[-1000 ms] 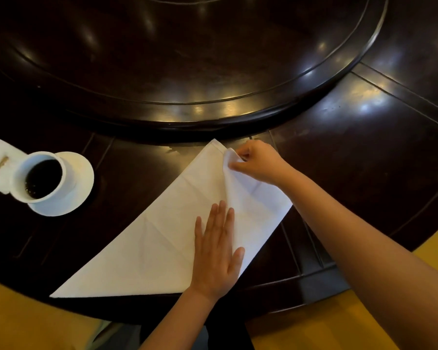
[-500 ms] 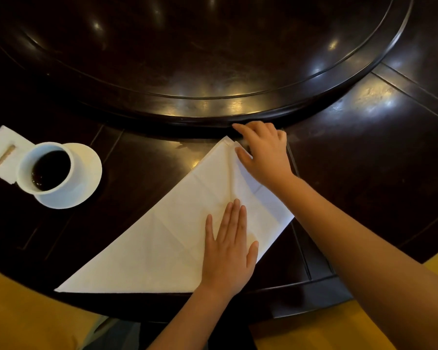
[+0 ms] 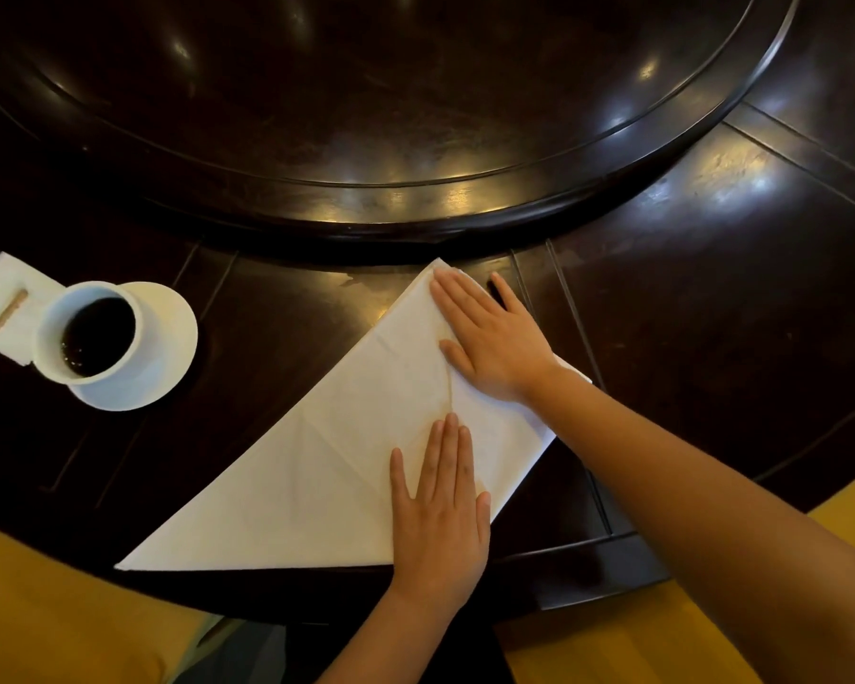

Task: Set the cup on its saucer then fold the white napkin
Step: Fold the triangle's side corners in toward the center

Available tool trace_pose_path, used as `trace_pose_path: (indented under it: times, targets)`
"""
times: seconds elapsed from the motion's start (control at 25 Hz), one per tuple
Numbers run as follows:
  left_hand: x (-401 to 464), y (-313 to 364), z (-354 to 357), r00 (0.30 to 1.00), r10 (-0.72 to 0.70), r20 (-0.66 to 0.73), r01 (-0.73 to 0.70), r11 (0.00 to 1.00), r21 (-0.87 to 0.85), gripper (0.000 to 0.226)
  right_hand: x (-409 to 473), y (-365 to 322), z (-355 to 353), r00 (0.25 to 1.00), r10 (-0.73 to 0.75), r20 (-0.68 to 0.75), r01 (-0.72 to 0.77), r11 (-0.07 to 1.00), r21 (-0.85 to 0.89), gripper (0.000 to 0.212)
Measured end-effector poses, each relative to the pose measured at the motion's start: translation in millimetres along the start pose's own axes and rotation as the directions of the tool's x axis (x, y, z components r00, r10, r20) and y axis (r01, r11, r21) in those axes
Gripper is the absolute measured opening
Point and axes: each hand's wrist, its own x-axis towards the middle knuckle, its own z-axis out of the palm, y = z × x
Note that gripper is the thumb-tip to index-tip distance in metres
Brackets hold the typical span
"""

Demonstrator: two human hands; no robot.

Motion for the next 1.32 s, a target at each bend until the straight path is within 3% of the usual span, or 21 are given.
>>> trace_pose_path:
  times: [0.16,0.36,0.56,0.8,1.04,1.12,1.2,1.32]
  targets:
    - [-22,-8,2,0.998,0.057,-0.020,-0.057,0.998,0.004,0.086,21,-1,-14,0.996,0.090,0.028,-0.089,0.995,-0.040,0.063]
    - [-20,-8,1,0.998,0.057,-0.016,-0.057,0.998,-0.018,0.089,-52,-39,-10,0.986,0.090,-0.144,-0.076,0.992,0.102,0.061]
    - [-21,-8,2,0.998,0.058,-0.019,-0.058,0.998,0.004,0.085,-116,-51,20,0.998,0.063,0.031,-0.063,0.998,0.007,0.060]
    - [-27,-13,-1,0.996,0.089,-0.004,-0.089,0.995,-0.039,0.084,-99,3,9,0.997,0.025,0.077,-0.024,1.000,-0.009,0.068]
    - [-36,-28,-3,0.987,0.161,-0.009,-0.161,0.985,-0.066,0.064,-96,-8,-2,0.993,0.074,0.091,-0.077,0.997,0.030,0.068]
    - [-39,-41,-5,0.998,0.069,0.005,-0.069,0.995,-0.076,0.066,-93,-34,-4,0.993,0.119,0.012,-0.120,0.990,0.070,0.066]
    - [-47,-69,-7,0.994,-0.112,0.009,0.113,0.989,-0.093,0.065,-87,-74,-3,0.994,0.091,-0.053,-0.084,0.991,0.106,0.063]
    - [-68,-122,-8,0.943,-0.332,0.014,0.332,0.939,-0.085,0.063,-75,-121,9,1.000,0.015,-0.014,-0.013,0.990,0.139,0.062]
